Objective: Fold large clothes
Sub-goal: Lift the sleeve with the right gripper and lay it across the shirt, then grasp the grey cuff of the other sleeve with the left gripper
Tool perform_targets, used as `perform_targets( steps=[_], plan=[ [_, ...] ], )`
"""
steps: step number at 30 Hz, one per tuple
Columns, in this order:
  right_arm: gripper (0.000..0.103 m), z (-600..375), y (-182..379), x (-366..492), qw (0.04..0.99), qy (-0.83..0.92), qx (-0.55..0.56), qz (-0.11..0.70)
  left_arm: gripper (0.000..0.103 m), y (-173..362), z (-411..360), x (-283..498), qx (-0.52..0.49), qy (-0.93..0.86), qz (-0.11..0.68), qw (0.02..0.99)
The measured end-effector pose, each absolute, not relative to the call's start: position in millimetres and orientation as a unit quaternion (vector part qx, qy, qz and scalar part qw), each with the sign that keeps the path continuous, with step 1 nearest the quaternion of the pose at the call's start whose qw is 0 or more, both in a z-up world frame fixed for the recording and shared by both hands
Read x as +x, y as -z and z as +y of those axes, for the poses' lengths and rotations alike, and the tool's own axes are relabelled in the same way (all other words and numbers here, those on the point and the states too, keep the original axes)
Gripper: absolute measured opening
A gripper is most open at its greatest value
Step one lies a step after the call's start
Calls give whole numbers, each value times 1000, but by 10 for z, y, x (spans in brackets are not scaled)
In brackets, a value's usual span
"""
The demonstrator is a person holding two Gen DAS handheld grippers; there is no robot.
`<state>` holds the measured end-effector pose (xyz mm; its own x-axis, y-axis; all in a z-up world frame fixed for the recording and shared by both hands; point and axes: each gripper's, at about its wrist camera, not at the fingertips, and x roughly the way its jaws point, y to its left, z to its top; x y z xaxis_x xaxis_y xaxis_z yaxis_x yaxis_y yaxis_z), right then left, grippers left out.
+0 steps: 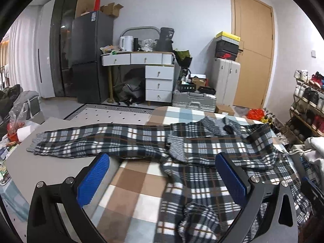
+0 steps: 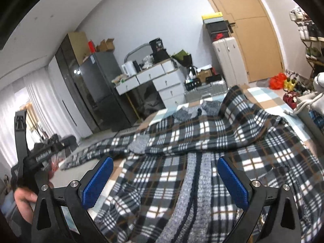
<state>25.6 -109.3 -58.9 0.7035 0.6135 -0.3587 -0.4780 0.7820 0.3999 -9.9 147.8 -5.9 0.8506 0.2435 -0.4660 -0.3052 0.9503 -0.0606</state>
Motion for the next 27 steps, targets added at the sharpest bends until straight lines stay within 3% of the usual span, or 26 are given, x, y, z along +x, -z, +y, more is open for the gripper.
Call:
perform_targets(
  steps=[7, 16, 23, 27],
  plan=[
    [103, -1105, 503, 66, 923, -299, 112, 214, 102, -50, 1976, -98, -49, -171, 257, 950],
    [103, -1047, 421, -40, 910, -347, 98, 204, 102, -40, 3689, -311, -185, -202, 276, 921],
    [103, -1007, 445, -9, 894, -368, 114, 228, 102, 587, 4822, -433, -427, -194, 299, 831],
    [103, -993, 485, 14, 890, -371, 117, 236, 102, 877, 5067, -379, -490, -155, 301, 803]
  ],
)
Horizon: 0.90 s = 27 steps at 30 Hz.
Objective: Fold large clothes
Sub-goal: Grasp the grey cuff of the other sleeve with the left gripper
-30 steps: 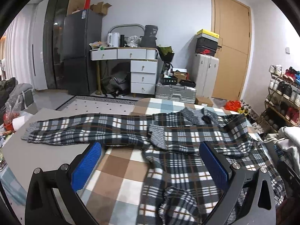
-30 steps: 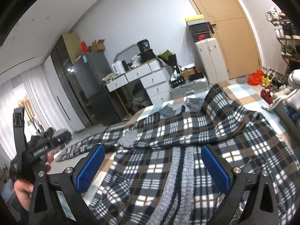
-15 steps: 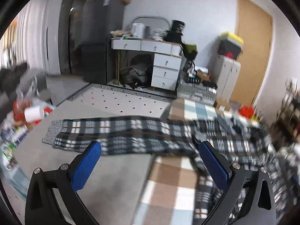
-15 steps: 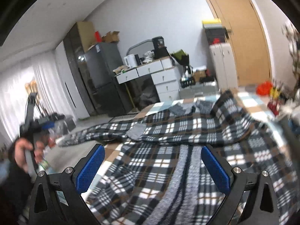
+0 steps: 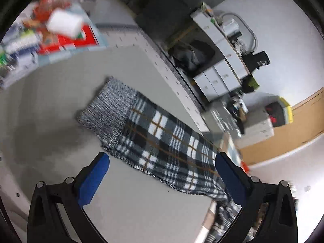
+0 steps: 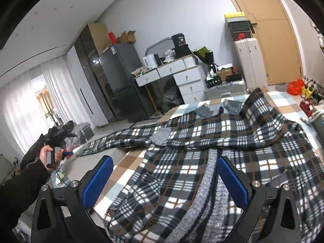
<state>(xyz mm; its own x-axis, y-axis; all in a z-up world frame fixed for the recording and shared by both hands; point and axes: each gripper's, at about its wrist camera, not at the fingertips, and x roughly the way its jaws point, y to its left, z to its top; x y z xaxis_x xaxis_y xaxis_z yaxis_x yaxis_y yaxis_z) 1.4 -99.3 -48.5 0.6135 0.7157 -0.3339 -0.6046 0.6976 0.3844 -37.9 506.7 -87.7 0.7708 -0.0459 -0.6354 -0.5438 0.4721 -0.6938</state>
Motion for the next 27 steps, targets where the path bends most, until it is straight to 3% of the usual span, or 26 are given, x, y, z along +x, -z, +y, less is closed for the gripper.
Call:
perform_targets(
  steps=[14, 27],
  plan=[
    [103, -896, 576, 79, 888, -368, 106, 255, 100, 1003, 5297, -376, -499, -173, 317, 788],
    [103, -848, 486, -85, 892, -379, 76, 235, 100, 1005, 5189, -120, -374, -295, 348, 808]
  ],
)
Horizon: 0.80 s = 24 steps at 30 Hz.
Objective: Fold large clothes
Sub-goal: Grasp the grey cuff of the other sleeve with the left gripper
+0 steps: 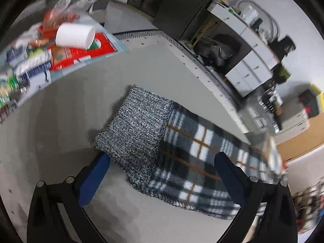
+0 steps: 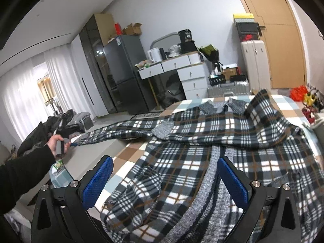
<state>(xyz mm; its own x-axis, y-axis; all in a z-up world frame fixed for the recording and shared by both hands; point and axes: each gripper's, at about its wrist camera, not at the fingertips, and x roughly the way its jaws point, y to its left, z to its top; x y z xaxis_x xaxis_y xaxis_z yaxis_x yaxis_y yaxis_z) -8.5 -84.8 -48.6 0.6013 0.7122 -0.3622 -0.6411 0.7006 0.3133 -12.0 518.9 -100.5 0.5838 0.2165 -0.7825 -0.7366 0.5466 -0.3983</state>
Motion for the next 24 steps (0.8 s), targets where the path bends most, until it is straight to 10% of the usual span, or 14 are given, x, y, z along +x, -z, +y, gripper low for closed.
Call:
perform_targets(
  steps=[4, 7, 10, 13, 24],
  plan=[
    [103, -873, 468, -91, 892, -381, 76, 233, 92, 1035, 5158, -106, -338, -320, 357, 810],
    [103, -895, 460, -80, 889, -383, 84, 236, 54, 1034, 5163, -141, -303, -363, 363, 803],
    [103, -937, 457, -39, 882, -389, 105, 245, 46, 1047, 5186, -176, -298, -374, 359, 801],
    [103, -961, 443, -33, 881, -389, 113, 246, 11, 1063, 5257, -233, -312, -374, 351, 799],
    [103, -958, 444, -29, 882, -387, 113, 244, 7, 929, 5241, -327, -371, -262, 275, 848]
  ],
)
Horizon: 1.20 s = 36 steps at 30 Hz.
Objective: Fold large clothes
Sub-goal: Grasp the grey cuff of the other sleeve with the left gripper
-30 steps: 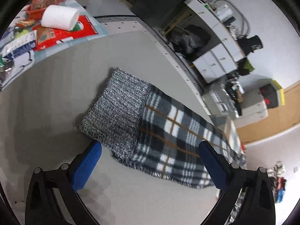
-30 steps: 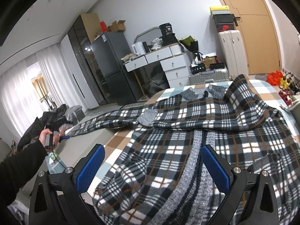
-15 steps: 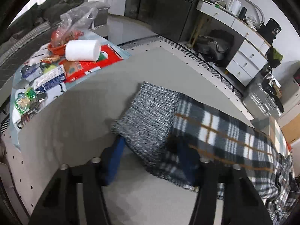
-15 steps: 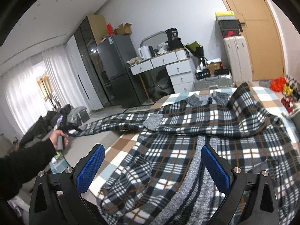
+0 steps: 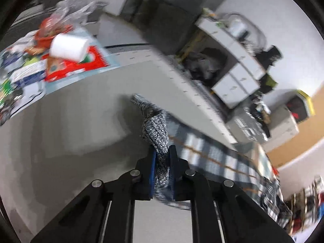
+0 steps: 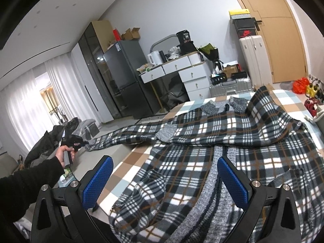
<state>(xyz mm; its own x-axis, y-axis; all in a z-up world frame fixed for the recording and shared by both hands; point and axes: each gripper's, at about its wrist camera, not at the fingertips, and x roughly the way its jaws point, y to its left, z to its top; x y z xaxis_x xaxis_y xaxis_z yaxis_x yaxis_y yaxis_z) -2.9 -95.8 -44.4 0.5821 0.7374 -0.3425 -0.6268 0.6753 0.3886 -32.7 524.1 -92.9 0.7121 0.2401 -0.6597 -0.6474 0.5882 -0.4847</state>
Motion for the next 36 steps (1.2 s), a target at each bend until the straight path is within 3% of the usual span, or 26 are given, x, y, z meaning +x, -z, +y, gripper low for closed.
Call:
perform_targets(
  steps=[19, 21, 23, 25, 27, 30, 32, 36],
  plan=[
    [103, -951, 470, -27, 877, -390, 121, 253, 12, 1021, 5141, -48, -321, -256, 329, 850],
    [103, -943, 471, -39, 876, -392, 121, 253, 15, 1021, 5144, -35, -311, -264, 336, 849],
    [103, -931, 472, -43, 876, -393, 118, 254, 42, 1056, 5166, -24, -316, -278, 349, 837],
    [103, -918, 474, -42, 876, -392, 116, 255, 50, 1046, 5155, -49, -320, -277, 338, 841],
    [103, -908, 477, -49, 876, -392, 116, 257, 50, 1053, 5145, -81, -320, -286, 327, 842],
    [103, -908, 474, -46, 877, -391, 115, 255, 44, 1074, 5152, -130, -325, -289, 317, 843],
    [103, -912, 474, -37, 877, -391, 118, 255, 7, 1077, 5171, -132, -327, -293, 323, 839],
    [103, -927, 476, -17, 877, -388, 123, 256, 5, 1062, 5216, -192, -344, -321, 321, 822]
  ],
)
